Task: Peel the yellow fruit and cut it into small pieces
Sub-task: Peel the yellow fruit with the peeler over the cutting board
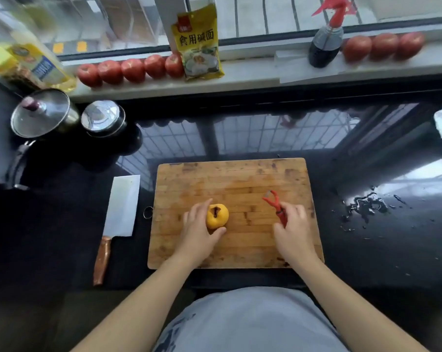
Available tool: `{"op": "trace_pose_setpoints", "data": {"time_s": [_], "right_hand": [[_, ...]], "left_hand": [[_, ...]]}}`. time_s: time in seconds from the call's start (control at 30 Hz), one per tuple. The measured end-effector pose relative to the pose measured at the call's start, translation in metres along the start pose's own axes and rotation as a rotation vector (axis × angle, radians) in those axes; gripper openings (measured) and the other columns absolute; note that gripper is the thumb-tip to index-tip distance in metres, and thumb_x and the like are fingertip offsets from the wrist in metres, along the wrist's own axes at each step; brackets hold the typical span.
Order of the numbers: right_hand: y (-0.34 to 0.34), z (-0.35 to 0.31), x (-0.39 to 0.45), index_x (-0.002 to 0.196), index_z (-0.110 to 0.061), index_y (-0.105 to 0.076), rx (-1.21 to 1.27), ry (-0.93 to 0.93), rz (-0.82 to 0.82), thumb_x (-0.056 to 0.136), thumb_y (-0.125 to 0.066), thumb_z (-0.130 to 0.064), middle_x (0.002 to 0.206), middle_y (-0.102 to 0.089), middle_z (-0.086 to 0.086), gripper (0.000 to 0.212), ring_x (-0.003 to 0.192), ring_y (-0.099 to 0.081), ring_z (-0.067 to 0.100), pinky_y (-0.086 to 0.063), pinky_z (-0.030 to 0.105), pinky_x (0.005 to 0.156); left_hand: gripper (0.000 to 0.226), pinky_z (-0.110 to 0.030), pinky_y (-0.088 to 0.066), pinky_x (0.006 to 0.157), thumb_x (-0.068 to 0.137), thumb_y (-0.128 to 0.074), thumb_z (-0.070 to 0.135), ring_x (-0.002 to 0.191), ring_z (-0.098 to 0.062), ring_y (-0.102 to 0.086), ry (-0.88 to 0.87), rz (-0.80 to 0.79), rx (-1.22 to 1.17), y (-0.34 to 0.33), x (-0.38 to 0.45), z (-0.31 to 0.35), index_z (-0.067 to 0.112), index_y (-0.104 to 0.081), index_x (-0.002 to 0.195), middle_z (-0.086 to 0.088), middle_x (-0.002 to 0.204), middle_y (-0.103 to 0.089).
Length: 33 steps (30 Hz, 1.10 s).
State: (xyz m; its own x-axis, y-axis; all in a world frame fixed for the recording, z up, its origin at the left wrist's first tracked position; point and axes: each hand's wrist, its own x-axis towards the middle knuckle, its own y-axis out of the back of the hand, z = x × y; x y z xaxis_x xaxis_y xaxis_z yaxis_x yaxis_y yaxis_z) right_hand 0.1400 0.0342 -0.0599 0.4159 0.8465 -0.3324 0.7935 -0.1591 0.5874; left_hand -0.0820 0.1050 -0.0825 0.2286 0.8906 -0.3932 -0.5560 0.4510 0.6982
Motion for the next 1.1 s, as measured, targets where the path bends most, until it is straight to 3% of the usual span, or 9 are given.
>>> {"op": "trace_pose_setpoints", "data": {"time_s": [0.13, 0.2, 0.3, 0.4, 0.5, 0.67, 0.8, 0.93, 1.1], "right_hand": [[-0.027, -0.011, -0.025, 0.106, -0.029, -0.062, 0.100, -0.138, -0.136, 0.101, -0.050, -0.022, 0.093, -0.063, -0.008, 0.015, 0.080, -0.057, 0.008, -0.045, 0.029, 0.071], [-0.025, -0.015, -0.032, 0.084, -0.022, -0.058, 0.125, -0.147, -0.112, 0.107, -0.040, -0.035, 0.073, -0.052, -0.007, 0.032, 0.068, -0.048, 0.010, -0.038, 0.032, 0.066], [-0.022, -0.017, -0.040, 0.076, -0.017, -0.051, -0.044, -0.097, -0.052, 0.106, -0.033, -0.043, 0.070, -0.054, -0.001, 0.044, 0.068, -0.050, 0.016, -0.040, 0.038, 0.067], [-0.023, -0.017, -0.041, 0.072, -0.023, -0.049, -0.372, 0.065, -0.023, 0.104, -0.034, -0.042, 0.070, -0.054, -0.006, 0.040, 0.073, -0.051, 0.012, -0.035, 0.037, 0.072], [-0.029, -0.027, -0.035, 0.072, -0.028, -0.046, -0.545, 0.239, -0.013, 0.104, -0.031, -0.043, 0.070, -0.048, -0.012, 0.039, 0.073, -0.046, 0.010, -0.036, 0.035, 0.078], [-0.028, -0.044, -0.018, 0.074, -0.028, -0.040, -0.631, 0.518, 0.008, 0.106, -0.032, -0.034, 0.070, -0.042, -0.013, 0.033, 0.066, -0.038, 0.012, -0.039, 0.035, 0.069], [-0.022, -0.060, -0.010, 0.076, -0.028, -0.042, -0.679, 0.690, 0.000, 0.105, -0.033, -0.034, 0.072, -0.045, -0.013, 0.031, 0.067, -0.038, 0.012, -0.035, 0.032, 0.071], [-0.019, -0.069, -0.010, 0.077, -0.021, -0.054, -0.735, 0.832, -0.023, 0.105, -0.037, -0.033, 0.073, -0.053, -0.008, 0.035, 0.068, -0.044, 0.016, -0.038, 0.033, 0.072], [-0.017, -0.081, -0.010, 0.075, -0.020, -0.051, -0.693, 0.817, 0.037, 0.105, -0.039, -0.032, 0.069, -0.051, -0.007, 0.035, 0.062, -0.043, 0.016, -0.036, 0.032, 0.062]], "left_hand": [[0.074, -0.033, -0.038, 0.111, 0.092, -0.076, 0.039, 0.136, -0.015, -0.033, -0.175, -0.066, 0.088, 0.000, 0.020, -0.019, 0.029, -0.038, 0.154, 0.011, 0.149, -0.040], [0.071, -0.030, -0.038, 0.111, 0.087, -0.081, 0.035, 0.132, -0.014, -0.040, -0.216, -0.068, 0.031, 0.007, 0.028, -0.026, 0.025, -0.046, 0.148, 0.009, 0.144, -0.046], [0.067, -0.025, -0.040, 0.110, 0.083, -0.086, 0.021, 0.127, -0.010, -0.047, -0.222, -0.161, -0.195, 0.026, 0.023, -0.034, 0.029, -0.052, 0.140, 0.011, 0.138, -0.045], [0.067, -0.009, -0.041, 0.097, 0.084, -0.084, 0.012, 0.123, -0.003, -0.049, -0.130, -0.299, -0.416, 0.051, 0.007, -0.035, 0.040, -0.053, 0.137, 0.013, 0.137, -0.042], [0.067, -0.022, -0.050, 0.093, 0.084, -0.081, 0.009, 0.118, -0.011, -0.058, -0.013, -0.456, -0.547, 0.069, -0.001, -0.034, 0.049, -0.057, 0.132, 0.011, 0.138, -0.049], [0.051, -0.033, -0.039, 0.072, 0.081, -0.052, 0.016, 0.108, -0.031, -0.052, 0.323, -0.503, -1.242, 0.067, -0.016, -0.023, 0.015, -0.065, 0.131, -0.015, 0.138, -0.054], [0.038, -0.034, -0.040, 0.084, 0.106, -0.045, 0.017, 0.110, -0.023, -0.054, 0.291, -0.421, -1.138, 0.061, -0.020, -0.011, 0.022, -0.056, 0.142, -0.005, 0.140, -0.057], [0.059, -0.037, -0.043, 0.091, 0.085, -0.079, 0.040, 0.103, -0.020, -0.058, 0.225, -0.364, -1.108, 0.054, -0.023, -0.001, 0.025, -0.056, 0.137, -0.003, 0.123, -0.069], [0.074, -0.038, -0.050, 0.103, 0.084, -0.075, 0.058, 0.114, -0.020, -0.065, 0.151, -0.326, -1.108, 0.050, -0.031, 0.012, 0.019, -0.055, 0.143, -0.003, 0.126, -0.073]]}}
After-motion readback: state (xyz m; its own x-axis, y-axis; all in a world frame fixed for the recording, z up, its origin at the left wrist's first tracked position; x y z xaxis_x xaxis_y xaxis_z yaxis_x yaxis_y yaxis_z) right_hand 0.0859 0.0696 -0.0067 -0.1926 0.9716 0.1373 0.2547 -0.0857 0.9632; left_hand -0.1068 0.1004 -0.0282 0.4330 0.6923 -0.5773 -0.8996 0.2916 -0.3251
